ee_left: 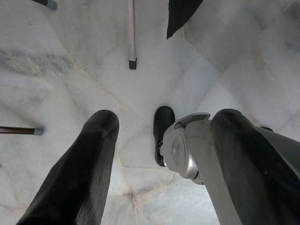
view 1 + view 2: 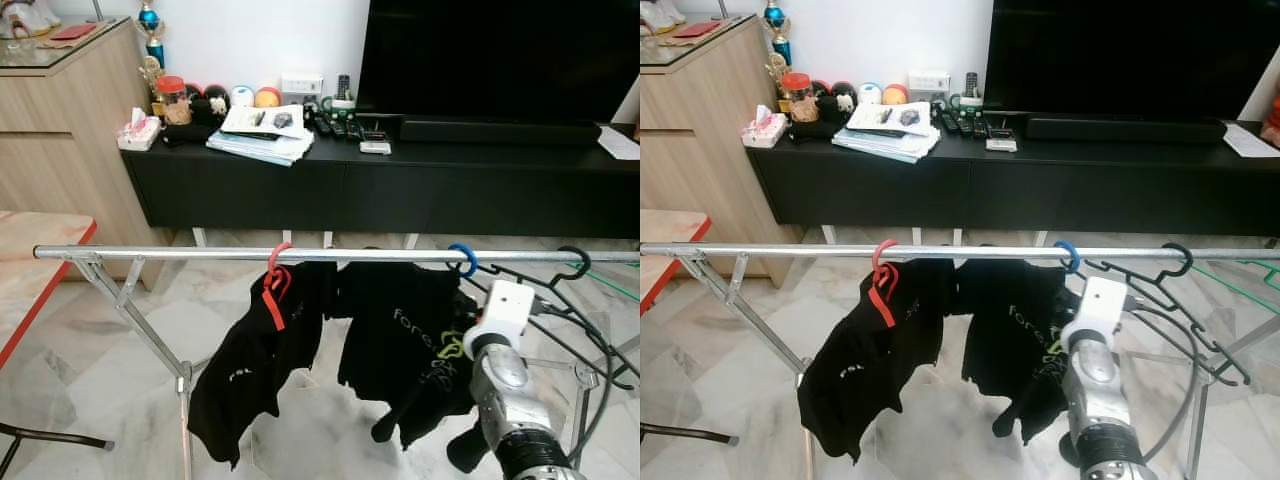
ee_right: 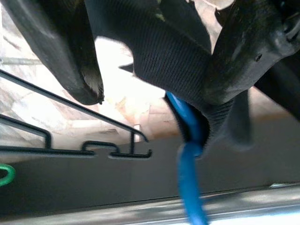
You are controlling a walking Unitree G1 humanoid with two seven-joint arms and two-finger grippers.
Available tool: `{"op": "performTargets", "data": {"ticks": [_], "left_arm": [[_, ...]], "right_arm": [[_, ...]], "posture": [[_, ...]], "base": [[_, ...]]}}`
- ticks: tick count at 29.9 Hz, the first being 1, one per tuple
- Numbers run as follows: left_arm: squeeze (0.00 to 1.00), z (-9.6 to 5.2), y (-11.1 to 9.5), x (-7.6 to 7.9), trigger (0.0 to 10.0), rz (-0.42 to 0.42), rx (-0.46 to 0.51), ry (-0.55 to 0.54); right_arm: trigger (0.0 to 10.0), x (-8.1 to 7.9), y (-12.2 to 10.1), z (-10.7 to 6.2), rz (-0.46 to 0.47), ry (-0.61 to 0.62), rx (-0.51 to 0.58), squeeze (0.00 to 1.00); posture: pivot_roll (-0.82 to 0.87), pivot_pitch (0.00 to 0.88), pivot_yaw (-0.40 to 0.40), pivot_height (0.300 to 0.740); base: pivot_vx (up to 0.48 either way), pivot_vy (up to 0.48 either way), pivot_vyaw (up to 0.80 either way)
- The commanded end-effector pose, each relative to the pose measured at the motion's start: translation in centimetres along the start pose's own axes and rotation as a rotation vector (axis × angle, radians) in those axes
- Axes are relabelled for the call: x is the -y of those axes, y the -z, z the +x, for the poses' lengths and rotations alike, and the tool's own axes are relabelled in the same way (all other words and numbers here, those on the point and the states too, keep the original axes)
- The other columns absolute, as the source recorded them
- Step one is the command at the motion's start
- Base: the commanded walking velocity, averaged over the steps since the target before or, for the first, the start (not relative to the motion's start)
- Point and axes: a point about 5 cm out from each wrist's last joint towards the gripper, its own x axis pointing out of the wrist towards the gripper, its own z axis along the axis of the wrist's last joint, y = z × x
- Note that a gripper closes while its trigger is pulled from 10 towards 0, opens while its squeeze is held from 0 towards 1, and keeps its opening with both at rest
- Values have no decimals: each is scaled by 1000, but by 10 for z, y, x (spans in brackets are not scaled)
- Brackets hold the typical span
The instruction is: Hang hanger
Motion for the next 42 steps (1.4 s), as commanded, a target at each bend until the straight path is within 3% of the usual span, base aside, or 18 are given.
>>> {"op": "performTargets", "data": {"ticks": [1,4,8,13,19,24,26,32,42], "left_arm": [[0,-2,8,-3,10000,-9,-37,-3],[0,-2,8,-3,10000,-11,-37,-2],[0,-2,8,-3,10000,-13,-38,0],[0,-3,8,-3,10000,-17,-37,-1],[0,-3,8,-4,10000,-15,-39,-3],[0,-2,8,-3,10000,-14,-40,0],[0,-2,8,-3,10000,-15,-39,1],[0,-3,9,-3,10000,-16,-43,2],[0,-2,9,-2,10000,-15,-49,6]], "right_arm": [[10000,-6,5,0,-44,-40,-37,0],[10000,-17,18,-4,-131,-148,-74,0],[10000,-18,28,-7,-166,-172,-118,0],[10000,-11,39,-9,-184,-141,-166,0],[10000,-12,30,-7,-156,-133,-98,0],[10000,-13,45,-10,-184,-157,-174,0],[10000,-19,61,-17,-217,-229,-263,0],[10000,-21,91,-31,-233,-287,-428,0],[10000,-16,113,-43,-295,-333,-580,0]], "posture": [[110,51,-30,740],[111,53,-31,740],[113,55,-32,740],[119,57,-33,740],[111,57,-30,740],[118,57,-34,740],[115,58,-35,740],[121,58,-35,740],[126,54,-36,740]], "base": [[0,0,0],[0,0,0],[0,0,0],[0,0,0],[0,0,0],[0,0,0],[0,0,0],[0,0,0],[0,0,0]]}}
